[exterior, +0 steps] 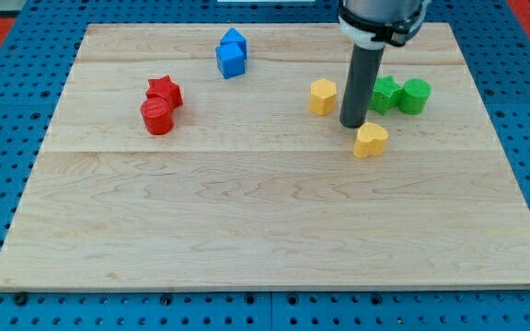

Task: Push the yellow pentagon down a bit

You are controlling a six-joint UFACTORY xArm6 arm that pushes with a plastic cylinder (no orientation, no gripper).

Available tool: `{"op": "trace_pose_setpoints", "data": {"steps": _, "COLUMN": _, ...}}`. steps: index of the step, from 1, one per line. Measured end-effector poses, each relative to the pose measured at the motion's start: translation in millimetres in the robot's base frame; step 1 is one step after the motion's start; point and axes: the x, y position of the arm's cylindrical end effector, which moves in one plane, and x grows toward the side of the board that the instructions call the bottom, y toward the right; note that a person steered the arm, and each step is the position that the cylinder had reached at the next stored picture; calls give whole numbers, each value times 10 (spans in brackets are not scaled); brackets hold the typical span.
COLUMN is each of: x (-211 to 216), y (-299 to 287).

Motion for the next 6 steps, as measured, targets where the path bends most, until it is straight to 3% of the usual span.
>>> {"op": "trace_pose_setpoints", "data": {"steps": 2, "x": -875, "y": -15}}
{"op": "trace_pose_setpoints", "data": {"steps": 3, "x": -934, "y": -366}}
{"op": "trace_pose_setpoints", "data": {"steps": 5, "x": -361, "y": -185}}
{"op": "trace_pose_setpoints", "data": {"steps": 6, "x": -472, "y": -151}}
